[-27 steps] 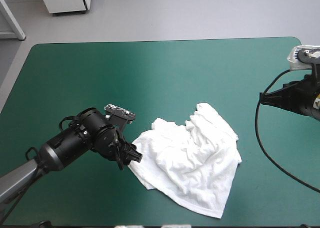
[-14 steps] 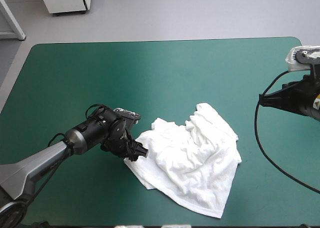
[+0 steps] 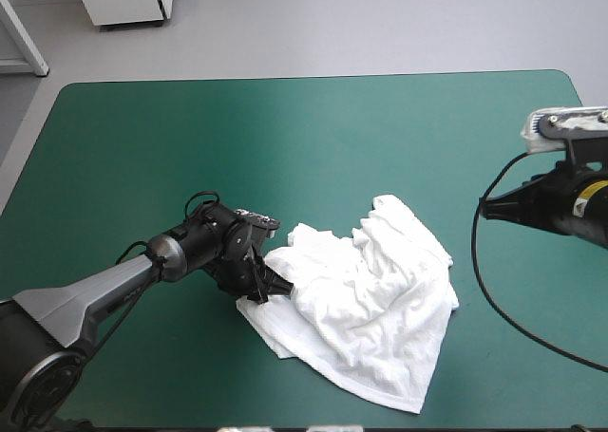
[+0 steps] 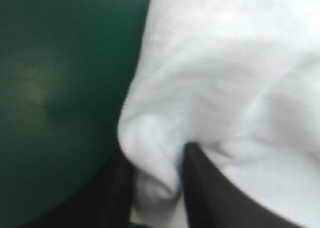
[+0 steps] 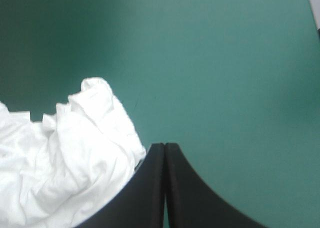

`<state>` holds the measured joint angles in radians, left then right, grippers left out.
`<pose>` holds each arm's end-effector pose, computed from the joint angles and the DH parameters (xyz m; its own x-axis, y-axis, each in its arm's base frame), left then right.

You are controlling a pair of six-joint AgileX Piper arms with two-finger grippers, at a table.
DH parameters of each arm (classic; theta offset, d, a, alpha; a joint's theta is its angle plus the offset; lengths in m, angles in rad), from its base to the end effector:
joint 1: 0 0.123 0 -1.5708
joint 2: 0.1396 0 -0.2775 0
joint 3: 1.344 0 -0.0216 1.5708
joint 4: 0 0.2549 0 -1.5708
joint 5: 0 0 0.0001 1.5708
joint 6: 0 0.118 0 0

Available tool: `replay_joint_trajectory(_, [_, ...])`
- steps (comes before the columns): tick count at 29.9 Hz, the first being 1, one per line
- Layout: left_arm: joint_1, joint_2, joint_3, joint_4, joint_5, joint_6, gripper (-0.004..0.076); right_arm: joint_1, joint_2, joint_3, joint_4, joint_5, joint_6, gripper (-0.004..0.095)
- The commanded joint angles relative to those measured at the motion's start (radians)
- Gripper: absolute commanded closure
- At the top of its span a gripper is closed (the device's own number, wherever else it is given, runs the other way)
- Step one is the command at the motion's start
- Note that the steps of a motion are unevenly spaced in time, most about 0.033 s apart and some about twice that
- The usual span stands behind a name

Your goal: Fold the cloth

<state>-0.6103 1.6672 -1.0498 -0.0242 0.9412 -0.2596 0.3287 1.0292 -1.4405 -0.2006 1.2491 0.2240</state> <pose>0.2505 -0.1780 0.1651 -0.9404 0.3277 -0.0904 0.3327 0.9419 -0.0456 0.1872 0.0403 0.4406 -0.6626 -0.0609 -0.7465 -0.0810 0.9967 -0.0094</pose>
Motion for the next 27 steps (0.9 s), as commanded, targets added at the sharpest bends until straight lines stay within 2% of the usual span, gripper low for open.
replay_joint_trajectory(1, [-0.004,0.011,0.002,0.011,-0.040,0.025,0.0727,-0.007,-0.011,0.070,0.055,-0.001,-0.009,0.0925])
replay_joint_trajectory(4, [-0.004,0.011,0.002,0.005,-0.050,0.025,0.0729,-0.007,-0.011,0.140,0.102,-0.001,-0.002,0.0916])
replay_joint_trajectory(6, [-0.004,0.011,0.002,0.005,-0.050,0.025,0.0729,-0.007,-0.011,0.173,0.113,-0.001,-0.007,0.0864])
replay_joint_trajectory(8, [-0.004,0.011,0.002,0.005,-0.052,0.025,0.0729,-0.007,-0.011,0.191,0.113,-0.001,-0.007,0.0735])
replay_joint_trajectory(10, [-0.004,0.011,0.002,0.001,-0.056,0.025,0.0729,-0.007,-0.011,0.200,0.139,-0.001,-0.017,0.0557])
replay_joint_trajectory(12, [-0.004,0.011,0.002,-0.003,-0.058,0.025,0.0729,-0.007,-0.011,0.207,0.222,-0.001,-0.044,0.0342])
replay_joint_trajectory(14, [-0.004,0.011,0.002,-0.003,-0.058,0.025,0.0729,-0.007,-0.011,0.215,0.304,-0.001,-0.027,0.0248])
replay_joint_trajectory(16, [-0.004,0.011,0.002,-0.003,-0.058,0.025,0.0729,0.003,-0.011,0.229,0.343,-0.001,-0.015,0.0272])
replay_joint_trajectory(19, [-0.004,0.011,0.002,-0.003,-0.062,0.025,0.0729,0.045,-0.011,0.269,0.309,-0.001,0.001,0.0334])
replay_joint_trajectory(24, [-0.004,0.011,0.002,-0.003,-0.075,0.025,0.0729,0.139,-0.002,0.389,0.218,-0.006,0.063,0.0341])
replay_joint_trajectory(27, [-0.004,0.011,0.002,-0.003,-0.087,0.025,0.0730,0.204,0.008,0.466,0.225,-0.025,0.099,0.0341])
